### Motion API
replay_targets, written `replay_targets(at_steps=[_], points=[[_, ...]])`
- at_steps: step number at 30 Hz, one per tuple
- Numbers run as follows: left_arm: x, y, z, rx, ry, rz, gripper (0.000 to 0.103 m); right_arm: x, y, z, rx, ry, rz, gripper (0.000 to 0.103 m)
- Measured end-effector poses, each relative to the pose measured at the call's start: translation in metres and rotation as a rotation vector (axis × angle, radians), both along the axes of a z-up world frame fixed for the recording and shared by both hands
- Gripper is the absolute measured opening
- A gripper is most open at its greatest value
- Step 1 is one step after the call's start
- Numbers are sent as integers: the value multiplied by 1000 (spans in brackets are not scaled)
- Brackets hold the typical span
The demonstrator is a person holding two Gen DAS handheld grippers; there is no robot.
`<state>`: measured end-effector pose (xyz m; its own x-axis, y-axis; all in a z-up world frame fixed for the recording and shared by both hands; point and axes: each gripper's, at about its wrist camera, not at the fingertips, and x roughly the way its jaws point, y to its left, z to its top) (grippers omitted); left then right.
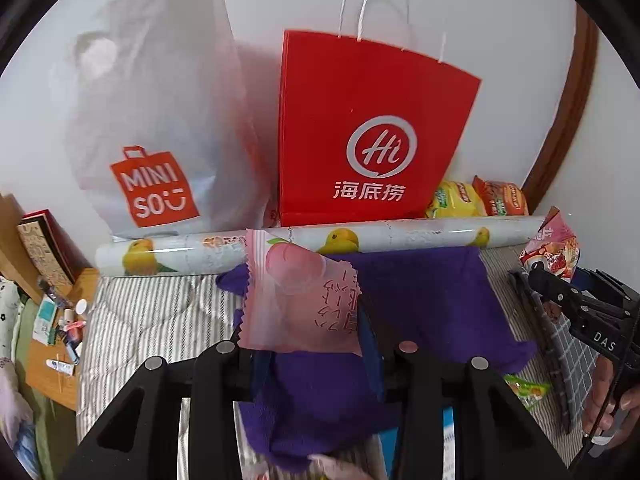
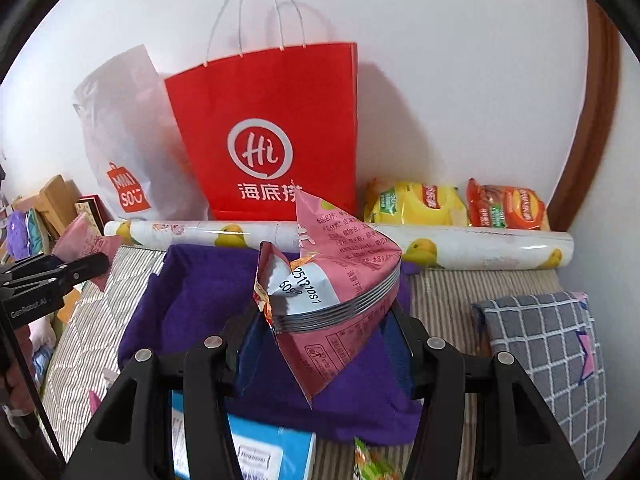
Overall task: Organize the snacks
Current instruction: 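Carry the pink bag and pink candy in both tools over the purple towel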
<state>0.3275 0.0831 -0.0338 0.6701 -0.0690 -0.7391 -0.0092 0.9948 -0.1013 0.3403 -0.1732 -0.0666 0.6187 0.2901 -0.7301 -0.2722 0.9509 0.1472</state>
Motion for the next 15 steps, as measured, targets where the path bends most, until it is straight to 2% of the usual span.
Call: replay_targets(at_steps=[6,11,15], points=[[34,0,-21,-4,36,-4,37,30,3,-21,1,38,12,54],[61,5,-45,-61,101,5,37,48,14,-53,26,121,27,54],[72,6,-61,-49,126,0,37,60,17,-70,11,156,0,54]])
